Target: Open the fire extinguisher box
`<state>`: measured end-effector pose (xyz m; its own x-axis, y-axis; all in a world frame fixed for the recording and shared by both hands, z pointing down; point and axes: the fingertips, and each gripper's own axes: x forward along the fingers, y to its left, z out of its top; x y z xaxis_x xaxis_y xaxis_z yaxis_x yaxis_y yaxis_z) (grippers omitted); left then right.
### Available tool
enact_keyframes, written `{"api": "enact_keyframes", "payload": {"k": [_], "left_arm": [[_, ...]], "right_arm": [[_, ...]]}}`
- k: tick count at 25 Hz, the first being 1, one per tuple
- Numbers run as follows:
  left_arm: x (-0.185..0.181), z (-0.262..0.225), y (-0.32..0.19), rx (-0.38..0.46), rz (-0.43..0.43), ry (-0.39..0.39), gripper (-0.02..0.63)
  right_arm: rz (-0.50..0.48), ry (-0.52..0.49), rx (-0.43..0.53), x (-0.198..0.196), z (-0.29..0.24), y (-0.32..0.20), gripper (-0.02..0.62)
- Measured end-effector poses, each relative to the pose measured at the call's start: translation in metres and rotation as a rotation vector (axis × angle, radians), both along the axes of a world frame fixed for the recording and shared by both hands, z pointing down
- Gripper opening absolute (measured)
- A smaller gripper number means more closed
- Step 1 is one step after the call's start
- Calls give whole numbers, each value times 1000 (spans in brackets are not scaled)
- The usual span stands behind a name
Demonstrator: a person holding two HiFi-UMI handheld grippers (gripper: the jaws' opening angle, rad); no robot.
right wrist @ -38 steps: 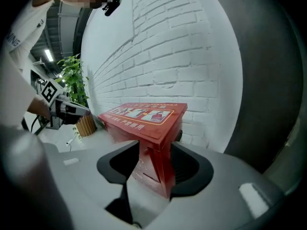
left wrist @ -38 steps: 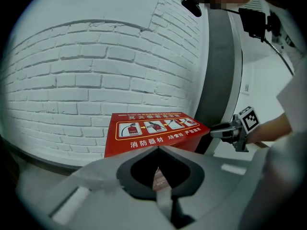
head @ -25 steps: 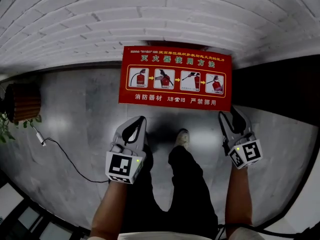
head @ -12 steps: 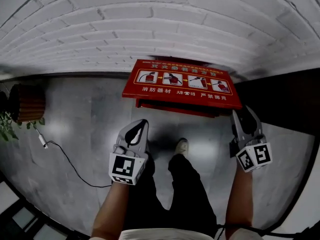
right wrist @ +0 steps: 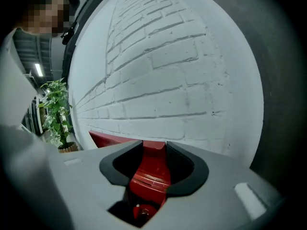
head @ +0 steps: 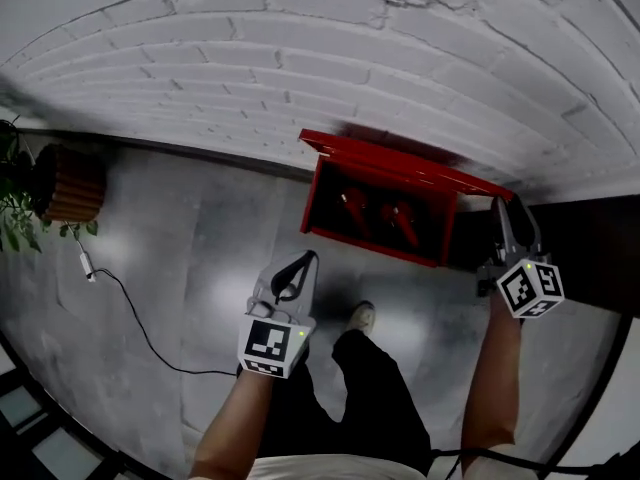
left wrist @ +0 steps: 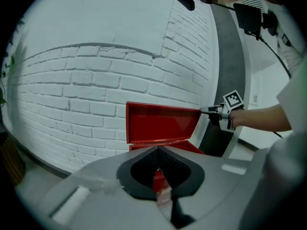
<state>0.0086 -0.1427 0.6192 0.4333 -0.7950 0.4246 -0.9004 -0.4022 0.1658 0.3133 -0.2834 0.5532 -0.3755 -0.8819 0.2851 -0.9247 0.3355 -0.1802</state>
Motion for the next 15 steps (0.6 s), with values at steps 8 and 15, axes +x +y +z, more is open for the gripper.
{"api": "enact_keyframes", "payload": {"k": [8, 15], "left_arm": [[2, -11, -33, 28, -33, -8, 6], [-9, -15, -32, 19, -65, -8, 6]], "right_arm": [[-48, 50, 52, 2, 1, -37, 131], [-39, 44, 46, 10, 5, -36, 126]]}}
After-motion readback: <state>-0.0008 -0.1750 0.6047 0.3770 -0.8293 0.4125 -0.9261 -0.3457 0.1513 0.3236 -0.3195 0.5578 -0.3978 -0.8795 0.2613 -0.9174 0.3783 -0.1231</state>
